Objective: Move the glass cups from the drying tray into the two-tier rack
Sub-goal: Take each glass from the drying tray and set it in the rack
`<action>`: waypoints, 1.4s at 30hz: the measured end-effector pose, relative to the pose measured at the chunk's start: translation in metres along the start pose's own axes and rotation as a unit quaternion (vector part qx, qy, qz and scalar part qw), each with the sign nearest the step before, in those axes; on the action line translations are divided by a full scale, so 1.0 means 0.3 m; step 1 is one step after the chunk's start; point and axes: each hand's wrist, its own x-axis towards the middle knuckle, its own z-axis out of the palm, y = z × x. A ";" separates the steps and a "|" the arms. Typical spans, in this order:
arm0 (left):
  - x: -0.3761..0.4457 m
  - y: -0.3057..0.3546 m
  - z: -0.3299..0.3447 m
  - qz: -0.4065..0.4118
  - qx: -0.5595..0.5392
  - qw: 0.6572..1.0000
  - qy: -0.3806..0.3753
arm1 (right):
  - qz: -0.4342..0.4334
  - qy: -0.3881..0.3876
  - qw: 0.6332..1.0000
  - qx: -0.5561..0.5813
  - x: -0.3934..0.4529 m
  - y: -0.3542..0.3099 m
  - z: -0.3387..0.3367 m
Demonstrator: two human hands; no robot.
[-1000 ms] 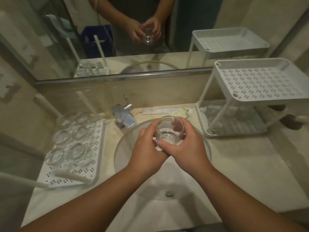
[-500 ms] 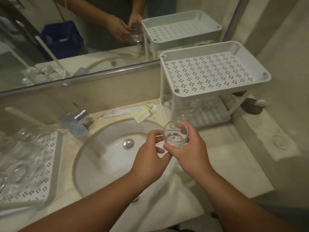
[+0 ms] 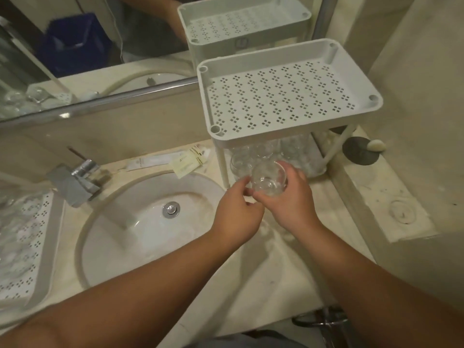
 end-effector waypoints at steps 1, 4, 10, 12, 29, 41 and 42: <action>0.012 0.007 0.013 -0.005 -0.003 1.000 0.005 | 0.001 -0.004 1.000 -0.008 0.023 0.008 -0.006; 0.044 0.023 0.044 -0.016 -0.004 1.000 0.011 | -0.005 -0.008 1.000 -0.027 0.084 0.032 -0.012; 0.115 0.053 0.085 -0.035 -0.008 0.999 0.000 | -0.005 -0.002 0.999 -0.052 0.186 0.084 0.001; 0.138 0.054 0.100 -0.043 -0.016 0.999 -0.012 | 0.006 -0.015 0.999 -0.050 0.218 0.099 0.010; 0.266 -0.024 0.176 -0.101 -0.047 0.992 -0.053 | 0.049 -0.031 0.996 -0.068 0.316 0.206 0.105; 0.244 -0.105 0.143 -0.077 -0.059 0.995 -0.032 | 0.020 -0.048 0.990 -0.131 0.313 0.187 0.081; 0.232 -0.128 0.131 -0.074 -0.054 0.996 -0.022 | -0.002 -0.037 0.986 -0.163 0.304 0.175 0.075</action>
